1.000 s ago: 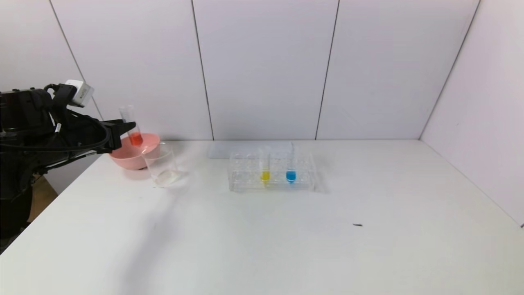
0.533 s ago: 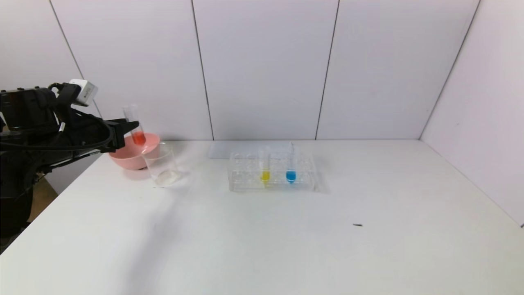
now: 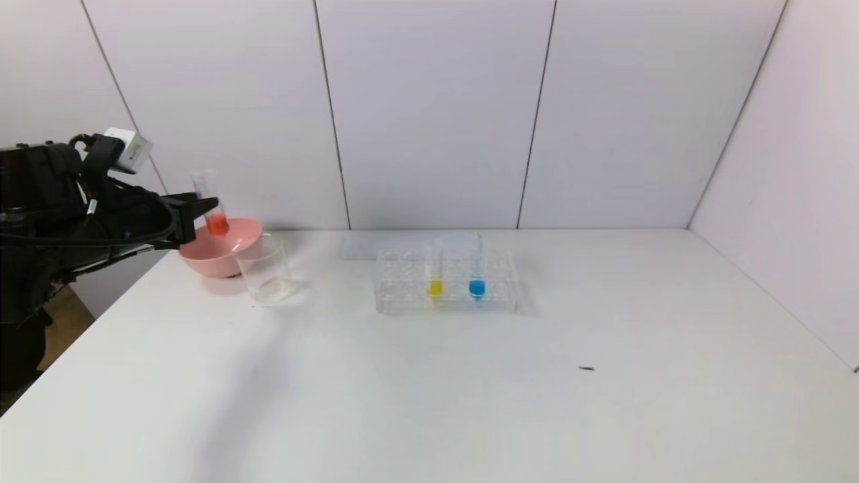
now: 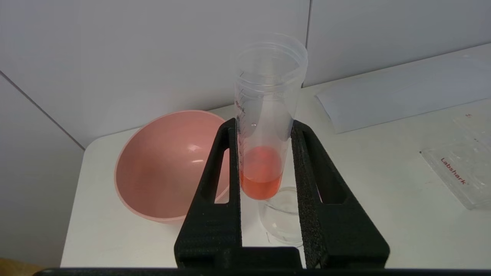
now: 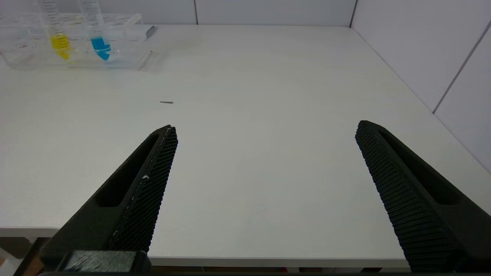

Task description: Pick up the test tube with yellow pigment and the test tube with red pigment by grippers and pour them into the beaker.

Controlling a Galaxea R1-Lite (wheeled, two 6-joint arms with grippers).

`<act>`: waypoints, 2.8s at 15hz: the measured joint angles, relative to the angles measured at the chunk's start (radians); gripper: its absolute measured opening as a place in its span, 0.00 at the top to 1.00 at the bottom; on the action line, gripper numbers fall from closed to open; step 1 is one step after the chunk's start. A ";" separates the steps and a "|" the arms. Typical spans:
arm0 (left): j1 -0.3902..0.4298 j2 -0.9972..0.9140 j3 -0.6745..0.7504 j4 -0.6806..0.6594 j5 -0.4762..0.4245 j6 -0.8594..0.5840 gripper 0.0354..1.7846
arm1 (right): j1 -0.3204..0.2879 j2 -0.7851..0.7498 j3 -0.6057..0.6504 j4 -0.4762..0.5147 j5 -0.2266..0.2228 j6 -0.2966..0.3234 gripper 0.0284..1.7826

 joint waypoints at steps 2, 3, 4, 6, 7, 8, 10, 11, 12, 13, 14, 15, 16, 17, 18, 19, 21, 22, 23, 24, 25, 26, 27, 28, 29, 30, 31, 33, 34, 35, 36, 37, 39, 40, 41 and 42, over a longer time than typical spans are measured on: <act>0.013 0.003 0.001 0.000 -0.001 0.008 0.77 | 0.000 0.000 0.000 0.000 0.000 0.000 0.05; 0.019 0.005 0.001 0.000 -0.002 0.012 0.77 | 0.000 0.000 0.000 0.000 0.000 0.000 0.05; 0.026 0.007 0.001 0.001 -0.003 0.016 0.77 | 0.000 0.000 0.000 0.000 0.000 0.000 0.05; 0.034 0.011 -0.005 0.001 -0.007 0.023 0.77 | 0.000 0.000 0.000 0.000 0.000 0.000 0.05; 0.039 0.014 -0.009 0.003 -0.008 0.034 0.77 | 0.000 0.000 0.000 0.000 0.000 0.000 0.05; 0.043 0.019 -0.015 0.003 -0.007 0.051 0.77 | 0.000 0.000 0.000 0.000 0.000 0.000 0.05; 0.049 0.026 -0.026 0.018 -0.007 0.067 0.77 | 0.000 0.000 0.000 0.000 0.000 0.000 0.05; 0.051 0.030 -0.035 0.029 -0.007 0.076 0.77 | 0.000 0.000 0.000 0.000 0.000 0.000 0.05; 0.054 0.034 -0.042 0.036 -0.007 0.082 0.77 | 0.000 0.000 0.000 0.000 0.000 0.000 0.05; 0.055 0.039 -0.049 0.038 -0.007 0.088 0.77 | 0.000 0.000 0.000 0.000 0.000 0.000 0.05; 0.056 0.044 -0.054 0.039 -0.007 0.099 0.77 | 0.000 0.000 0.000 0.000 0.000 0.000 0.05; 0.057 0.049 -0.059 0.039 -0.008 0.117 0.77 | 0.000 0.000 0.000 0.000 0.000 0.000 0.05; 0.057 0.053 -0.063 0.042 -0.011 0.142 0.77 | 0.000 0.000 0.000 0.000 0.000 0.000 0.05; 0.059 0.058 -0.071 0.054 -0.013 0.173 0.77 | 0.000 0.000 0.000 0.000 0.000 0.000 0.05; 0.060 0.063 -0.082 0.074 -0.014 0.195 0.77 | 0.000 0.000 0.000 0.000 0.000 0.000 0.05; 0.061 0.066 -0.093 0.090 -0.014 0.203 0.77 | 0.000 0.000 0.000 0.000 0.000 0.000 0.05; 0.060 0.066 -0.110 0.125 -0.013 0.216 0.77 | 0.000 0.000 0.000 0.000 0.000 0.000 0.05; 0.060 0.065 -0.116 0.147 -0.012 0.231 0.77 | 0.000 0.000 0.000 0.000 0.000 0.000 0.05; 0.060 0.063 -0.124 0.167 -0.009 0.247 0.77 | 0.000 0.000 0.000 0.000 0.000 0.000 0.05; 0.059 0.063 -0.132 0.194 -0.007 0.253 0.77 | 0.000 0.000 0.000 0.000 0.000 0.000 0.05; 0.058 0.062 -0.146 0.219 -0.005 0.253 0.77 | 0.000 0.000 0.000 0.000 0.000 0.000 0.05; 0.057 0.061 -0.163 0.250 -0.003 0.255 0.77 | 0.000 0.000 0.000 0.000 0.000 0.000 0.05; 0.057 0.060 -0.183 0.279 -0.001 0.263 0.77 | 0.000 0.000 0.000 0.000 0.000 0.000 0.05; 0.058 0.060 -0.197 0.302 0.000 0.281 0.77 | 0.000 0.000 0.000 0.000 0.000 0.000 0.05; 0.058 0.059 -0.204 0.326 0.002 0.305 0.77 | 0.000 0.000 0.000 0.000 0.000 0.000 0.05; 0.059 0.059 -0.207 0.343 0.003 0.324 0.77 | 0.000 0.000 0.000 0.000 0.000 0.000 0.05; 0.060 0.059 -0.209 0.351 0.003 0.330 0.77 | 0.000 0.000 0.000 0.000 0.000 0.000 0.05; 0.060 0.059 -0.213 0.363 0.004 0.347 0.77 | 0.000 0.000 0.000 0.000 0.000 0.000 0.05; 0.060 0.059 -0.213 0.378 0.008 0.369 0.77 | 0.000 0.000 0.000 0.000 0.000 0.000 0.05; 0.060 0.059 -0.215 0.395 0.008 0.387 0.77 | 0.000 0.000 0.000 0.000 0.000 0.000 0.05; 0.060 0.059 -0.222 0.412 0.009 0.394 0.77 | 0.000 0.000 0.000 0.000 0.000 0.000 0.05; 0.060 0.059 -0.231 0.430 0.009 0.396 0.77 | 0.000 0.000 0.000 0.000 0.000 0.000 0.05; 0.057 0.056 -0.256 0.501 0.009 0.419 0.77 | 0.000 0.000 0.000 0.000 0.000 0.000 0.05; 0.057 0.055 -0.271 0.543 0.009 0.445 0.77 | 0.000 0.000 0.000 0.000 0.000 0.000 0.05; 0.056 0.054 -0.282 0.573 0.009 0.464 0.77 | 0.000 0.000 0.000 0.000 0.000 0.000 0.05; 0.056 0.054 -0.290 0.582 0.009 0.477 0.77 | 0.000 0.000 0.000 0.000 0.000 0.000 0.05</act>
